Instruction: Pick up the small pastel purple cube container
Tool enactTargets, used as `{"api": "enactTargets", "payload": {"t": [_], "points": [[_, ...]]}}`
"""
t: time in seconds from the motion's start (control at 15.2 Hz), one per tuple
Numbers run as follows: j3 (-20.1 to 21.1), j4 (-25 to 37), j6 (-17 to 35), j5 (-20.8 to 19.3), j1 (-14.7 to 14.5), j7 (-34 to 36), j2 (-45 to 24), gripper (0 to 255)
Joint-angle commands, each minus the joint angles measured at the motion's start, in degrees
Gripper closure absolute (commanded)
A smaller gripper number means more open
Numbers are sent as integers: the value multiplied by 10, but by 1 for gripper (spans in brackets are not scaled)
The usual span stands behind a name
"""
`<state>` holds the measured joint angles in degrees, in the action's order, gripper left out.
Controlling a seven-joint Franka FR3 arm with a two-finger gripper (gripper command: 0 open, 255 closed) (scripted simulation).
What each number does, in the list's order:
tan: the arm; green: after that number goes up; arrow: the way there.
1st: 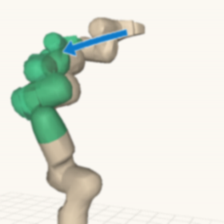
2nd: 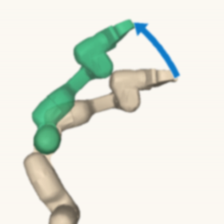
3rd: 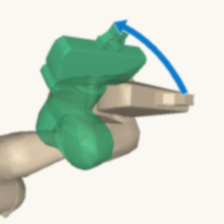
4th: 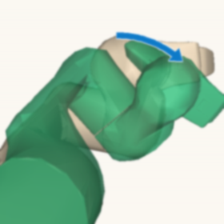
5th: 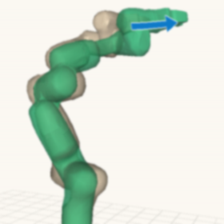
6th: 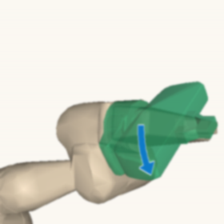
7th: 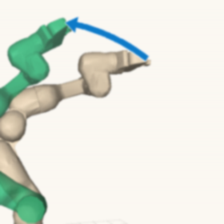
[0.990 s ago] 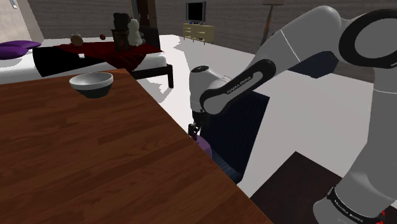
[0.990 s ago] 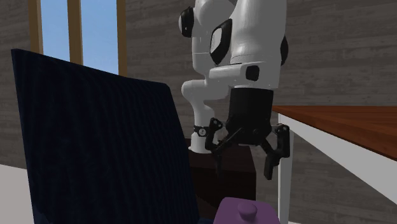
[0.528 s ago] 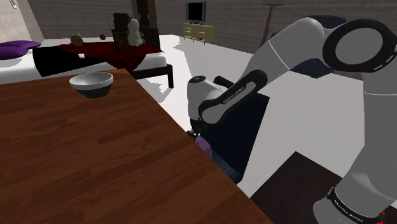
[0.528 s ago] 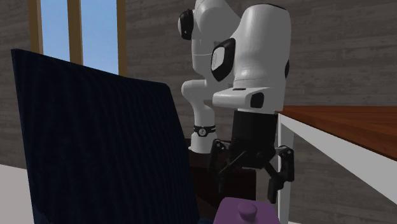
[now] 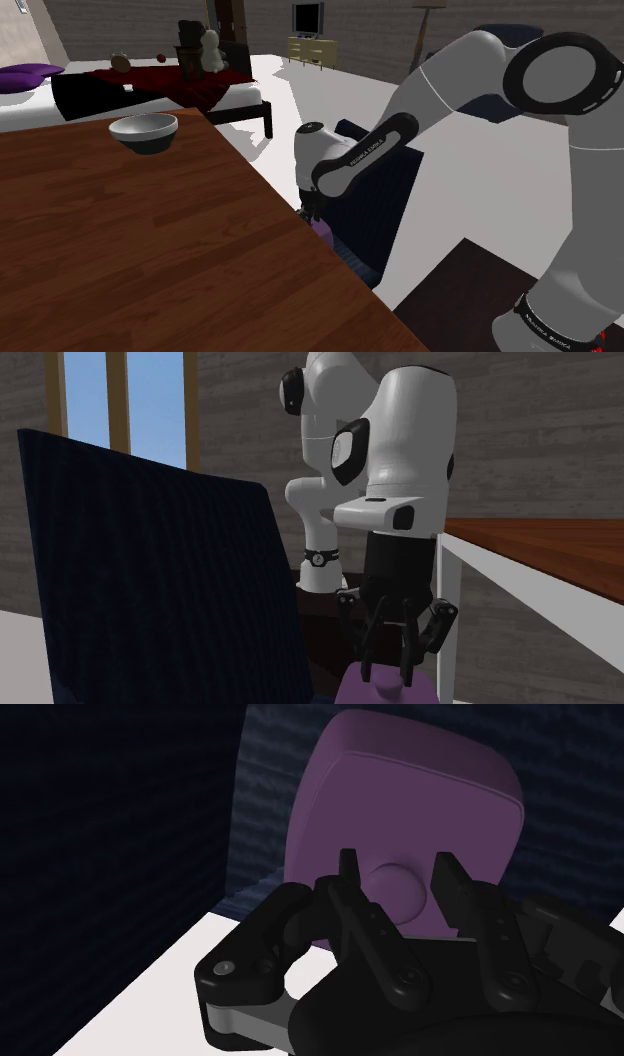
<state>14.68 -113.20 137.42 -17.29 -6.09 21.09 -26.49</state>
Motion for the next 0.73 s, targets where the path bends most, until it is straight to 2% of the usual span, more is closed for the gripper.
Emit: {"api": "enactTargets", "payload": {"t": [0.0, 0.2, 0.66], "points": [[0, 0, 0, 0, 0, 0, -1, 255], [0, 1, -1, 0, -1, 1, -1, 255], [11, 6, -41, 19, 6, -14, 37, 255]]}}
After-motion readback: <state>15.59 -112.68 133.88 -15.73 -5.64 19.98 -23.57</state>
